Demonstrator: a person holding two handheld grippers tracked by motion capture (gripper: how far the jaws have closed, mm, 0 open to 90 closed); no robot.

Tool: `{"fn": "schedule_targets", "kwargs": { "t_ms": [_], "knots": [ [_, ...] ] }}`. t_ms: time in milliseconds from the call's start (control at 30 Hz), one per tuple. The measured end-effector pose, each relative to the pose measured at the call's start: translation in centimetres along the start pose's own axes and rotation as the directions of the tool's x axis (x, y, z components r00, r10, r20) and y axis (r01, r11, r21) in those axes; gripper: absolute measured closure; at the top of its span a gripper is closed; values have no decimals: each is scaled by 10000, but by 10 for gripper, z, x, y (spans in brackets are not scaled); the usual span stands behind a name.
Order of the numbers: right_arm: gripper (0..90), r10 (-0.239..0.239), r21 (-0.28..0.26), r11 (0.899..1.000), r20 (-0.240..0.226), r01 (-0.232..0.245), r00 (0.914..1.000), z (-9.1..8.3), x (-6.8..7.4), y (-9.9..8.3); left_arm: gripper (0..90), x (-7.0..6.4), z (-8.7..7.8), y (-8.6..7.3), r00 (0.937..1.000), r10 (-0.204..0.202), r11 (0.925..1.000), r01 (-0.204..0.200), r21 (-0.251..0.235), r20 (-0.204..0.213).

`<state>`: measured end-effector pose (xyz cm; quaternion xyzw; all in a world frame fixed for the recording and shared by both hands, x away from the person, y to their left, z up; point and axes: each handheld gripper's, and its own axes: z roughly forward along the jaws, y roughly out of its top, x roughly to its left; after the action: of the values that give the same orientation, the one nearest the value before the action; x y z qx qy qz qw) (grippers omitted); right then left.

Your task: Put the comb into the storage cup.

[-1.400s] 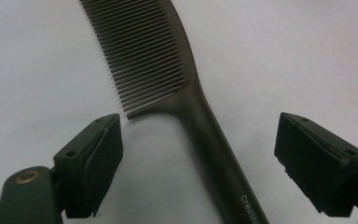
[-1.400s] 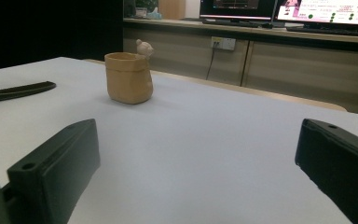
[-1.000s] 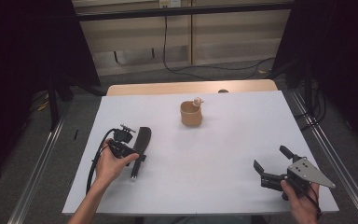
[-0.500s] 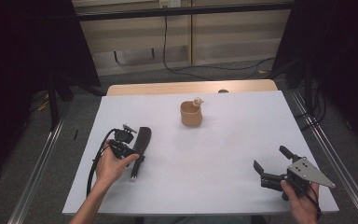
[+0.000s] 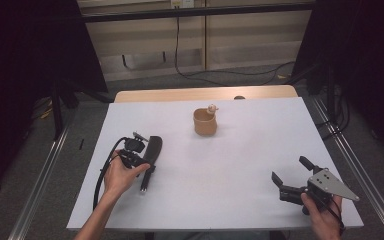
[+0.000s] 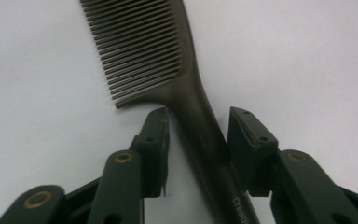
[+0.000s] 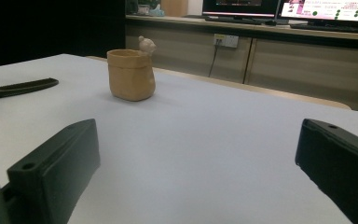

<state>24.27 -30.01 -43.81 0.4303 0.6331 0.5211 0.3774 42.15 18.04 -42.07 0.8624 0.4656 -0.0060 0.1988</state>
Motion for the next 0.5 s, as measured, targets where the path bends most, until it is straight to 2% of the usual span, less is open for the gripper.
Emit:
{"fn": "schedule_targets", "kwargs": {
  "t_ms": [167, 367, 500],
  "knots": [
    [0, -34, 17, 10000, -13, 34, 10000, 0, 1, 0, 622, 1, 0, 1, 9997, -248, 9996, 248, 100, -3],
    [0, -30, 9, 10000, -30, 30, 10000, 0, 1, 0, 625, 1, 1, 4, 9997, -246, 9993, 247, 271, -44],
    [0, -39, 22, 10000, -30, 39, 10000, 0, 1, 0, 659, 3, 2, 3, 9993, -361, 9990, 364, 269, -95]
  ]
}}
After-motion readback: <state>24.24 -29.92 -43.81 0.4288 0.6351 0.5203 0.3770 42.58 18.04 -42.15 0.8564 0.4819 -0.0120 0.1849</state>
